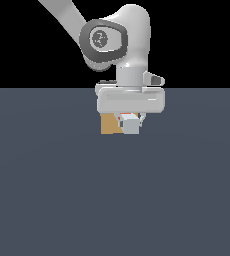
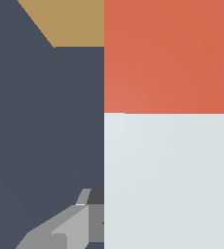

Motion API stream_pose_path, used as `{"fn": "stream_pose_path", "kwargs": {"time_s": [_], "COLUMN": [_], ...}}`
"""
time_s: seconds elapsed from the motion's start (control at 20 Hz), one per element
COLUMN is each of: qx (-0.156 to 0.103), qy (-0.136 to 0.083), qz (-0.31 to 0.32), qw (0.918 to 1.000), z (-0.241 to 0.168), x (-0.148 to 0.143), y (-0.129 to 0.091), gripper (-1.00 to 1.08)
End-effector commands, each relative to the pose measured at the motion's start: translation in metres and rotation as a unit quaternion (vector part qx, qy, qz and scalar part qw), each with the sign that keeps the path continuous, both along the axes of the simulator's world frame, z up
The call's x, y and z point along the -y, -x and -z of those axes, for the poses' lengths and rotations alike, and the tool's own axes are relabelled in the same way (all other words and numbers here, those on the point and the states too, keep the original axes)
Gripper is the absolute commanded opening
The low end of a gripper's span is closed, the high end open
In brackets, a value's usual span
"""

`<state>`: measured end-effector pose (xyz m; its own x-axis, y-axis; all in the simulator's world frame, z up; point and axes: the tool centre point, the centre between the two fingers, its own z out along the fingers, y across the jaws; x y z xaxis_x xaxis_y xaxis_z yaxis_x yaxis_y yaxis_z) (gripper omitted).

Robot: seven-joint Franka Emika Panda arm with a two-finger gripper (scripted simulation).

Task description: Insert the peg into the horizontal hole in a box.

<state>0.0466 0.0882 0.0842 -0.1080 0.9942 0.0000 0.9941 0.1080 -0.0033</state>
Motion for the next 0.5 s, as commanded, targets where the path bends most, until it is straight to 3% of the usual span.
{"fn": "stream_pose_path", "kwargs": {"time_s": [0.0,0.45], "qx": [0.002,0.001], "qy": [0.0,0.0], "qz": [-0.002,-0.003], "qw": [1.0,1.0], "z": [-0.0022,-0.0021], "x": [-0.001,-0.0005], "y": [-0.0018,-0.0017], "gripper": [-1.0,-1.0]}}
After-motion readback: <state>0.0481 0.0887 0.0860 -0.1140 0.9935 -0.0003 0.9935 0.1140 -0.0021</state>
